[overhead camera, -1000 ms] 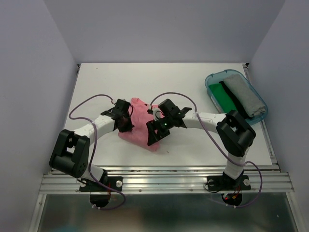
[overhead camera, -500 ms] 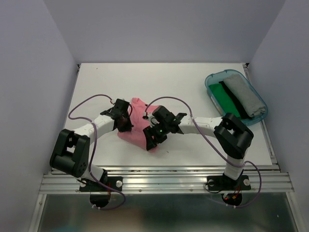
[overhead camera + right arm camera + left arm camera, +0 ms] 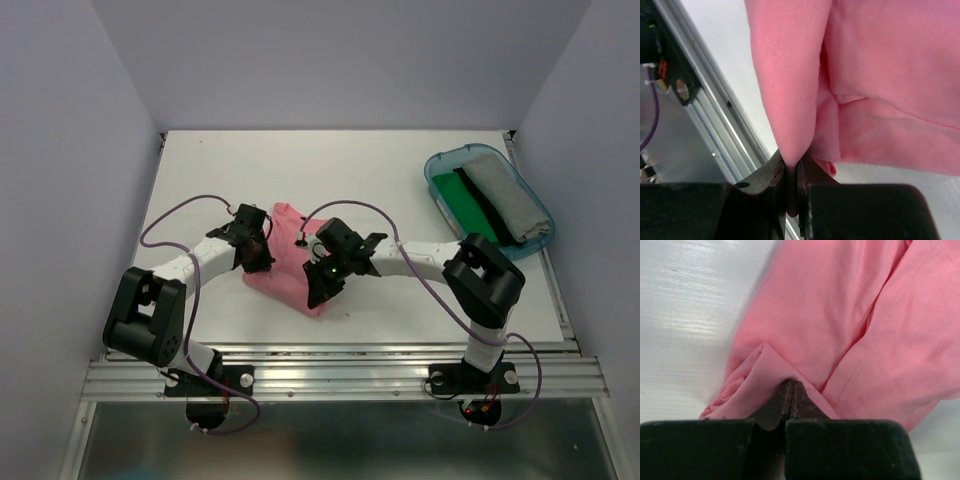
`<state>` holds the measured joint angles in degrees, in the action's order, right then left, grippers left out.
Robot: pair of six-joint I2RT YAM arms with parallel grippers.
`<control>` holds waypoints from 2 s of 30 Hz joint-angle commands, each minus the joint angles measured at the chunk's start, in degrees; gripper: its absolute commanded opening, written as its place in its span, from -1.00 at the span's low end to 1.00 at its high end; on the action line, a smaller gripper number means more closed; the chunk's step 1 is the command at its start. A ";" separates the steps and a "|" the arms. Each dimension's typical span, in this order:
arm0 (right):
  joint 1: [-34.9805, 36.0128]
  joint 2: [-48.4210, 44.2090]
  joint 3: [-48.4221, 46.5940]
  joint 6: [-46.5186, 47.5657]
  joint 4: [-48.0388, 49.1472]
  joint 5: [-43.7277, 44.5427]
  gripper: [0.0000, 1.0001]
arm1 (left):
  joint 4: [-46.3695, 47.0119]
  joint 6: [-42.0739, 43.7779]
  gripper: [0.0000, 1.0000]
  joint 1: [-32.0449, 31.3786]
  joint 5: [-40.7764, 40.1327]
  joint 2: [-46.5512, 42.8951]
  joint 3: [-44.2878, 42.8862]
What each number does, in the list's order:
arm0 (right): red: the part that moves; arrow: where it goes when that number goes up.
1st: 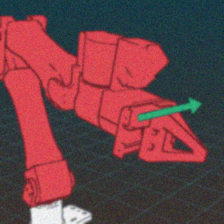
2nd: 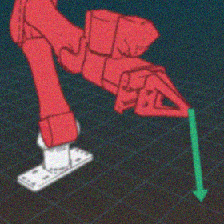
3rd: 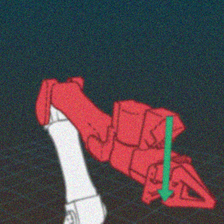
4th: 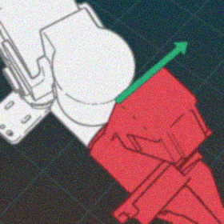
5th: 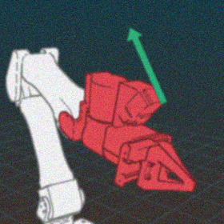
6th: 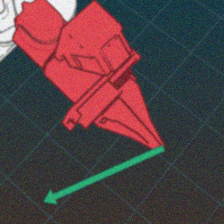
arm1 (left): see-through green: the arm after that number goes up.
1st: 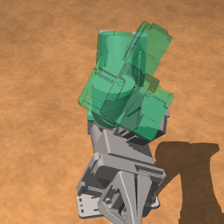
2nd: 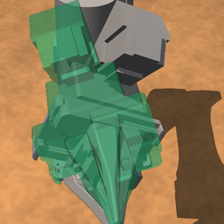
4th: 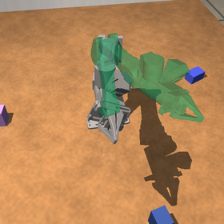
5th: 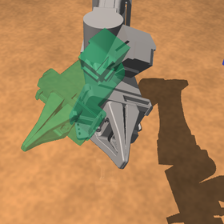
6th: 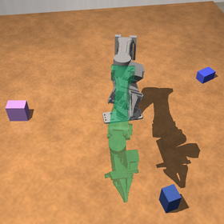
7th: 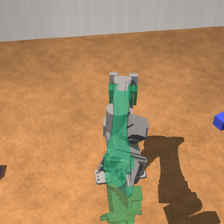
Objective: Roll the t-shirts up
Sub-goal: Roll the T-shirt to the center of the board.
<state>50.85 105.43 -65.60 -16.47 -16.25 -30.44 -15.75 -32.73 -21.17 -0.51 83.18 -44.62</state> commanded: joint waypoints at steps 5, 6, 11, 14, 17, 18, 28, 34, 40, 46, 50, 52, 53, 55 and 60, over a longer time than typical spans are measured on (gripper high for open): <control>-4.61 4.51 -0.14 1.88 1.57 -14.90 -0.99 | -0.86 1.18 -1.00 0.95 -1.51 -0.65 -1.26; -5.14 5.05 -0.14 1.97 2.01 -15.70 -0.98 | -0.95 1.18 -1.00 0.95 -1.42 -0.82 -1.26; -6.99 8.12 -0.23 3.46 1.93 -18.17 -0.99 | -1.91 1.53 -1.00 0.95 -1.15 -3.63 -2.48; -6.99 8.30 -0.23 3.63 1.92 -16.85 -0.99 | -5.25 1.62 -1.00 0.52 -1.50 -6.69 -3.80; -6.99 8.39 -0.14 3.72 1.93 -16.67 -0.99 | -10.43 1.53 -1.00 -0.54 -4.40 -9.95 -5.47; -6.99 8.48 -0.14 3.73 1.84 -16.59 -0.99 | -13.05 1.44 -1.00 -1.15 -5.54 -10.75 -6.00; -6.99 6.99 -2.60 4.43 -0.27 -15.71 -0.98 | -13.79 0.83 -1.00 -5.02 3.32 -16.73 -1.62; -6.99 8.91 -6.19 7.23 -4.31 -15.09 -0.98 | -7.20 -0.40 -1.00 -6.34 8.33 -12.96 -0.21; -7.61 10.94 -9.72 10.05 -8.88 -13.60 -0.92 | -3.77 -0.75 -1.00 -6.52 6.23 -8.56 1.11; -8.75 10.94 -11.39 10.58 -10.20 -10.62 -0.81 | -1.48 -1.90 -1.00 -6.52 3.16 -3.91 1.91; -8.75 6.12 -10.42 9.44 -10.64 -7.37 -0.06 | -0.25 -2.69 -1.00 -6.25 1.66 -2.15 1.12; -8.75 2.09 -9.81 8.91 -11.17 -6.31 0.36 | 0.19 -2.78 -1.00 -6.25 2.09 -1.53 0.33; -8.75 0.67 -9.02 8.39 -11.35 -5.26 0.41 | 0.19 -2.78 -1.00 -6.25 2.18 -1.09 0.06; -8.75 -2.92 -7.79 7.16 -11.52 -1.49 0.49 | 0.37 -2.52 -1.00 -6.25 2.18 -0.74 -0.20; -8.75 -9.26 -1.73 -2.94 -3.63 6.08 -0.26 | -0.86 -2.34 -1.00 -6.25 1.74 -1.61 -1.08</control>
<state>42.33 101.34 -71.90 -11.22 -26.41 -32.47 -15.57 -35.27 -27.38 2.98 82.43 -43.64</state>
